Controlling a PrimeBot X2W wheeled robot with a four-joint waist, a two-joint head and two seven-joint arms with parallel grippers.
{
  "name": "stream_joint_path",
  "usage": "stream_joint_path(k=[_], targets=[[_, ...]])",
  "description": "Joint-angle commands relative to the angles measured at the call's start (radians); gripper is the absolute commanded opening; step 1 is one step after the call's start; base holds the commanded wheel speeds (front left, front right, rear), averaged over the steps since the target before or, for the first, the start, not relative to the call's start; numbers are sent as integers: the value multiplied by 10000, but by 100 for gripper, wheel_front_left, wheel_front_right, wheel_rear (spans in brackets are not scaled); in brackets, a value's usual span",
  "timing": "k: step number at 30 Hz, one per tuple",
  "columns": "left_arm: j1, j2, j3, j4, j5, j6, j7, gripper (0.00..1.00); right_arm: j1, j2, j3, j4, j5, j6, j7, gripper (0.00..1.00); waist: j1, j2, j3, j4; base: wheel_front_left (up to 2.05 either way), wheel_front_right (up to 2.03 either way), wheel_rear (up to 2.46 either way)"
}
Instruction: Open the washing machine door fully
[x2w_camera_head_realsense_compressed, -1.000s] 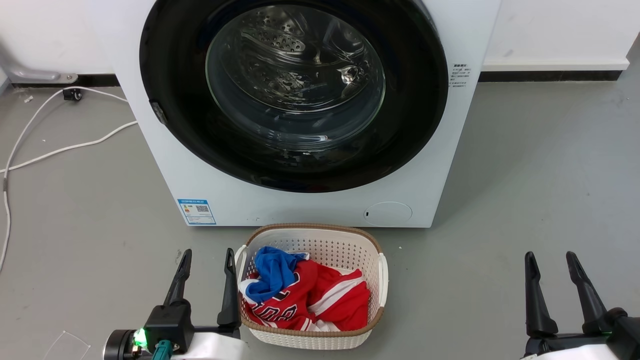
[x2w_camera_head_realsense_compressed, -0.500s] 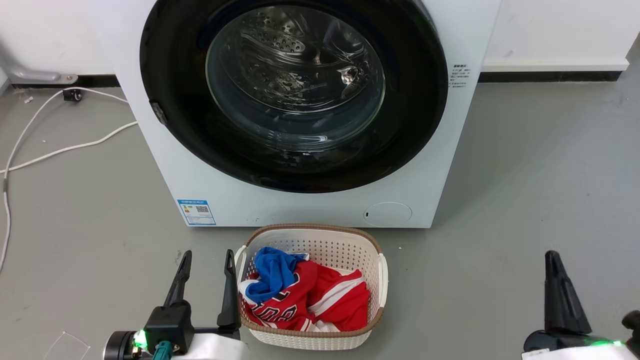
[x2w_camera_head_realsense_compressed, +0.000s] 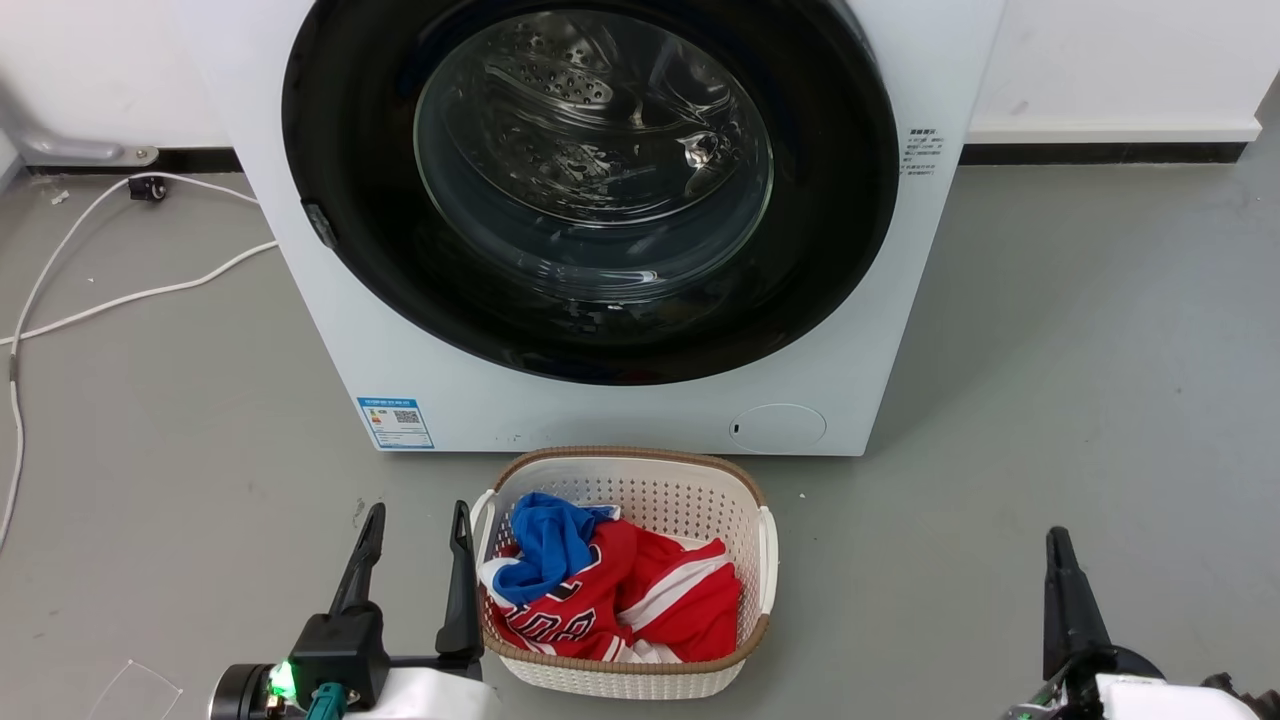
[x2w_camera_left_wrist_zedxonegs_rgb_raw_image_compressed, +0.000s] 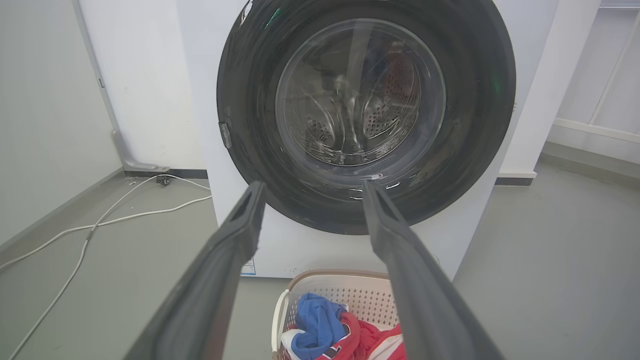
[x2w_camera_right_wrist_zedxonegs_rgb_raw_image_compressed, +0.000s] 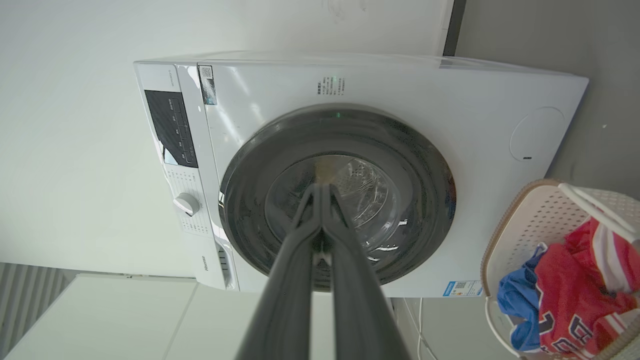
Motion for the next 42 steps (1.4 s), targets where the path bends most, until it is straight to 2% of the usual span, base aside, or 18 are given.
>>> stream_joint_path(k=[1, 6, 14, 32, 42], targets=[[67, -16, 10, 2, 5, 34, -32, 100, -103, 4, 74, -149, 441, 1, 101, 0, 0, 0, 7, 2, 0, 0, 0], [113, -16, 47, -38, 29, 66, -32, 100, 124, 1, -273, -688, 2234, 1, 1271, 0, 0, 0, 20, -24, 0, 0, 0], [51, -16, 64, -71, 60, 57, -32, 100, 375, -33, -778, -1008, 1997, 1, 2628, 0, 0, 0, 51, -29, 0, 0, 0], [-60, -17, 105, -153, 198, 101, -31, 100, 6, 11, -894, -666, 1720, 1, 2569, 0, 0, 0, 309, -19, 0, 0, 0], [-811, -17, 192, -348, 383, -23, -30, 100, -1750, -95, -2211, -49, 1801, 1, 2878, 0, 0, 0, 1385, 27, 0, 0, 0]])
